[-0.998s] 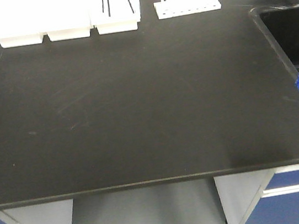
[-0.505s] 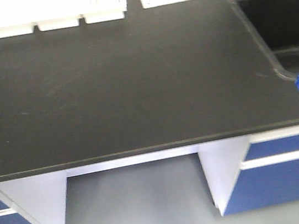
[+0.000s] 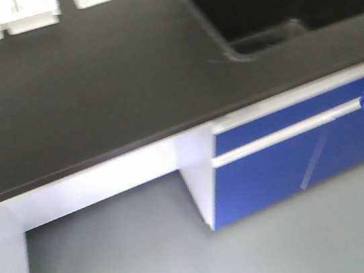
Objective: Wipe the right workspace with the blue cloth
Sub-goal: 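Lift the blue cloth with the right gripper away from the counter, then drive the base to the other counter holding the cloth in the right gripper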
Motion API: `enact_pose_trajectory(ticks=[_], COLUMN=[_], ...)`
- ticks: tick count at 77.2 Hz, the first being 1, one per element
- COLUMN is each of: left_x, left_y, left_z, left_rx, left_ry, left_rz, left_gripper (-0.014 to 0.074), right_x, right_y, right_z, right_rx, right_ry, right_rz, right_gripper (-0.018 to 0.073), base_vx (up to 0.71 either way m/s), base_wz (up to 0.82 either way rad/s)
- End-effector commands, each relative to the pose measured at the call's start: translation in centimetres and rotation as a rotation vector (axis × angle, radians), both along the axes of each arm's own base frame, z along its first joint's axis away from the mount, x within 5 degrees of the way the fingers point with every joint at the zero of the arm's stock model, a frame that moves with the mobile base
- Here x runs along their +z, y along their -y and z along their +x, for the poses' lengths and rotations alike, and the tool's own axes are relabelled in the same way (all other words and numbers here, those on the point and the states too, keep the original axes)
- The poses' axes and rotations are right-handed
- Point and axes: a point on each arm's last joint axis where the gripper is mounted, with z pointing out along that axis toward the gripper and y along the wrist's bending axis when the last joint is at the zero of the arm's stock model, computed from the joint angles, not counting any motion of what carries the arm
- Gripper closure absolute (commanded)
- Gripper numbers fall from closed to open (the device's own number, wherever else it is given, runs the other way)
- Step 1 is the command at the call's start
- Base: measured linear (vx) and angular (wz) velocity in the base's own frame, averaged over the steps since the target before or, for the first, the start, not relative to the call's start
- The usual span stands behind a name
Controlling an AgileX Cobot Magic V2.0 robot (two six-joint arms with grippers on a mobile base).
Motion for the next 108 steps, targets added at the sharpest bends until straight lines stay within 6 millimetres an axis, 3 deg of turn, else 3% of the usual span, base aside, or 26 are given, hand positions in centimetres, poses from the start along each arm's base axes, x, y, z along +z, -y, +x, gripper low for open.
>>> enact_pose_trajectory(ticks=[1,108], left_x=[1.54,1.52], left_y=[-0.04,-0.04], left_z=[0.01,0.01], left_rx=[0.002,0.002], left_ry=[0.100,0.099], left_rz=[-0.016,-0.016], left_gripper=[0.0603,0.0603], right_x=[1.26,1.21], right_y=[0.04,0.03], right_z=[0.35,0.31], right_rx=[-0.005,-0.005], right_ry=[0.096,0.088], right_rz=[-0.002,-0.001], right_gripper=[0.0564,0.0564], base_vx=[-0.22,-0.18], base_wz=[-0.61,-0.64])
